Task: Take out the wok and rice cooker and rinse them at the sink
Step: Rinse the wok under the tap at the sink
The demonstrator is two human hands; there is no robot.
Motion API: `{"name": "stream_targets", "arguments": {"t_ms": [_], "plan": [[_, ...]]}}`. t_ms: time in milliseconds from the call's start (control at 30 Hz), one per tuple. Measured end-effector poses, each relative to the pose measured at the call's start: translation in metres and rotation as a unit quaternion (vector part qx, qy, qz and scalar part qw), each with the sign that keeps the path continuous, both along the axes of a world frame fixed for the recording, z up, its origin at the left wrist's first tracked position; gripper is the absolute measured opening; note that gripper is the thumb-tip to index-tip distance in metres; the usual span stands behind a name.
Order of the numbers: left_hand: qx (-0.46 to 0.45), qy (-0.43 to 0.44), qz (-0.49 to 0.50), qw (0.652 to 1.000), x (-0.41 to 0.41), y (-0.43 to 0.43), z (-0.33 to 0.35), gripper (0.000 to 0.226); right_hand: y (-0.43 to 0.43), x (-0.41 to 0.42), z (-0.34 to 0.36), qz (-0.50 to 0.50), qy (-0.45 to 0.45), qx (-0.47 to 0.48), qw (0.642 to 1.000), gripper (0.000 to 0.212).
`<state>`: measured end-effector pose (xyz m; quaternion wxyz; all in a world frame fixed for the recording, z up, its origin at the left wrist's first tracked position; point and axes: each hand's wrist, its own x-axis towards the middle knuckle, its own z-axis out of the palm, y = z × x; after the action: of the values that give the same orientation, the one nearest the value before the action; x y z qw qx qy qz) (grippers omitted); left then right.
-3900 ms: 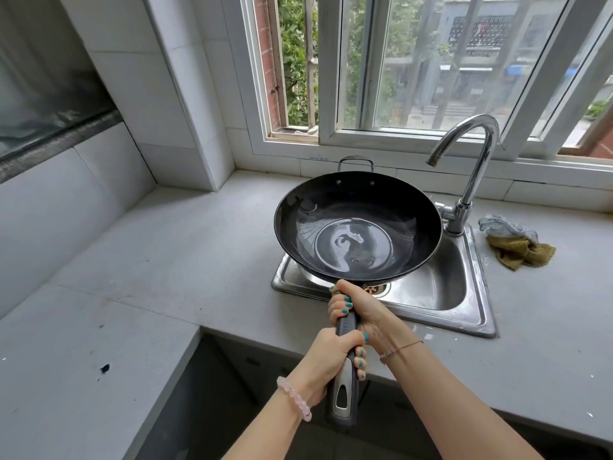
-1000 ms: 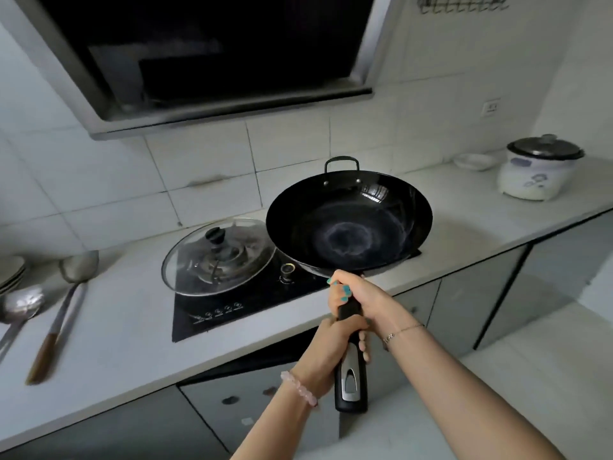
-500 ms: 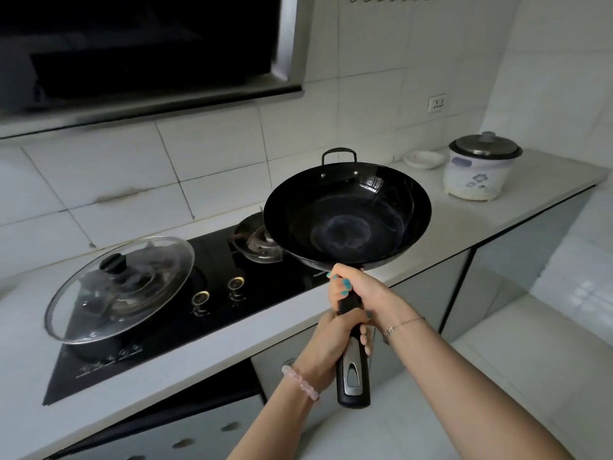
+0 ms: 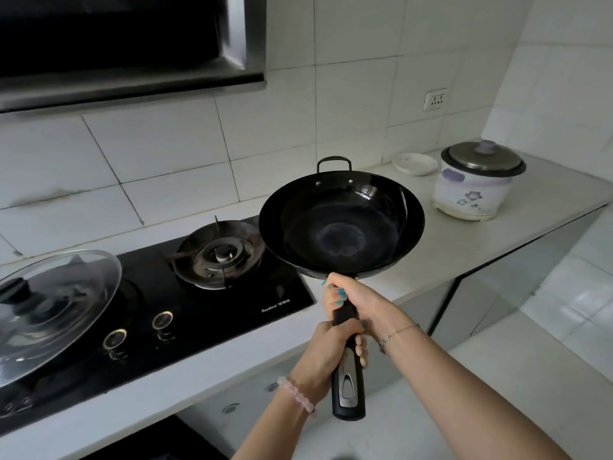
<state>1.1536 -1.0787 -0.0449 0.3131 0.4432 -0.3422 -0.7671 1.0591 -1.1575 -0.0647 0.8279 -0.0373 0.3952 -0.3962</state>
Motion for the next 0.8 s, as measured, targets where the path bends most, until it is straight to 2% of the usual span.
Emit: {"name": "stream_targets", "arguments": {"t_ms": [367, 633, 800], "plan": [[0.028, 0.022, 0.028, 0.999, -0.038, -0.123, -0.024, 0.006, -0.122, -0.036, -0.021, 0.017, 0.025, 0.028, 0.999, 0.036], [0.036, -0.02, 0.026, 0.999, -0.045, -0.186, -0.034, 0.022, -0.186, -0.043, -0.037, 0.03, -0.002, 0.051, 0.998, 0.037], [0.048, -0.022, 0.058, 0.997, -0.061, -0.208, -0.038, 0.021, -0.213, -0.053, -0.047, 0.059, -0.011, 0.065, 0.996, 0.037]]}}
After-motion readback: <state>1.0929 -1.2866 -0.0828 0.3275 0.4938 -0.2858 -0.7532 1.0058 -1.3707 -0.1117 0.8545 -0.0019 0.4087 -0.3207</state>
